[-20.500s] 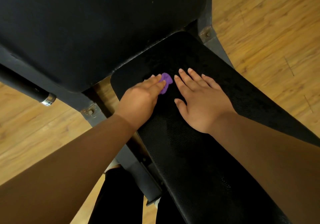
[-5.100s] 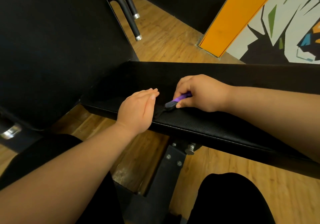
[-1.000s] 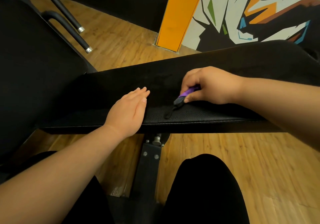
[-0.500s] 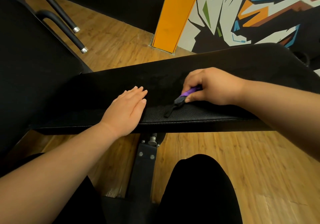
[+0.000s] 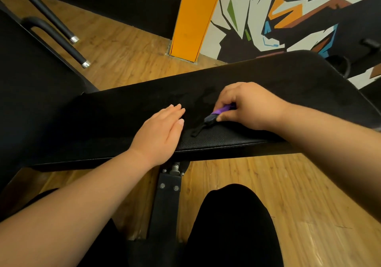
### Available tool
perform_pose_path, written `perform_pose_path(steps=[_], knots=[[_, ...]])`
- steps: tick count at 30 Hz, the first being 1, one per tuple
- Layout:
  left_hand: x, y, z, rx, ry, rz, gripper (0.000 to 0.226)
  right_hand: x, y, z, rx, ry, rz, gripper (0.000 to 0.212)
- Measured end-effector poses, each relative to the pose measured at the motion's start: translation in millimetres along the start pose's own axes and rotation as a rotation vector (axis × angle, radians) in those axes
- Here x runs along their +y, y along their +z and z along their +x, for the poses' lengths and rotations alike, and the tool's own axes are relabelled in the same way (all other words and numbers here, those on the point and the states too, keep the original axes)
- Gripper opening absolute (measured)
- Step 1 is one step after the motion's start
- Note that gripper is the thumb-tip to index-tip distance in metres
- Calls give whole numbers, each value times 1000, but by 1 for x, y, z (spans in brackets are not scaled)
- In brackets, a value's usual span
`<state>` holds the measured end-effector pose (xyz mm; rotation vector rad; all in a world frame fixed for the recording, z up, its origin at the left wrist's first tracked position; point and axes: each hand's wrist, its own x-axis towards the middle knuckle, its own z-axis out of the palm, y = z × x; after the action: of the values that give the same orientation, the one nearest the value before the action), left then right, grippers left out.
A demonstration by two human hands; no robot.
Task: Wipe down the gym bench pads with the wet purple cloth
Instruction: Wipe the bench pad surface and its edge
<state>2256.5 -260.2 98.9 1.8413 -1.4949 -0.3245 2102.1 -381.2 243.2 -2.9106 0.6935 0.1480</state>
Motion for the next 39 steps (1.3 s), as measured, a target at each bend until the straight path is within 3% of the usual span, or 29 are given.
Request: perform_pose_path(steps=[5,11,17,20,23,25,32,39], knots=[[1,-4,0,-18,4,18,47,-12,4,-4,-4,47,-22,10],[0,-5,-1,-49,18,12,59,-11,11,-17,215,244,-119,16],[2,-8,2,-65,20,46,52,-17,15,-20,221,289,-95,15],[7,-13,8,-57,65,87,56,-7,8,-26,295,411,-156,15],[23,-16,22,-91,131,-17,55,-5,8,-34,435,532,-141,14],[40,-12,36,-136,195,-88,50,-11,14,-36,416,515,-169,13],[58,8,53,-203,261,-168,52,-12,-11,-58,556,719,69,18],[53,9,56,-193,312,-178,64,-11,-10,-59,506,698,0,12]])
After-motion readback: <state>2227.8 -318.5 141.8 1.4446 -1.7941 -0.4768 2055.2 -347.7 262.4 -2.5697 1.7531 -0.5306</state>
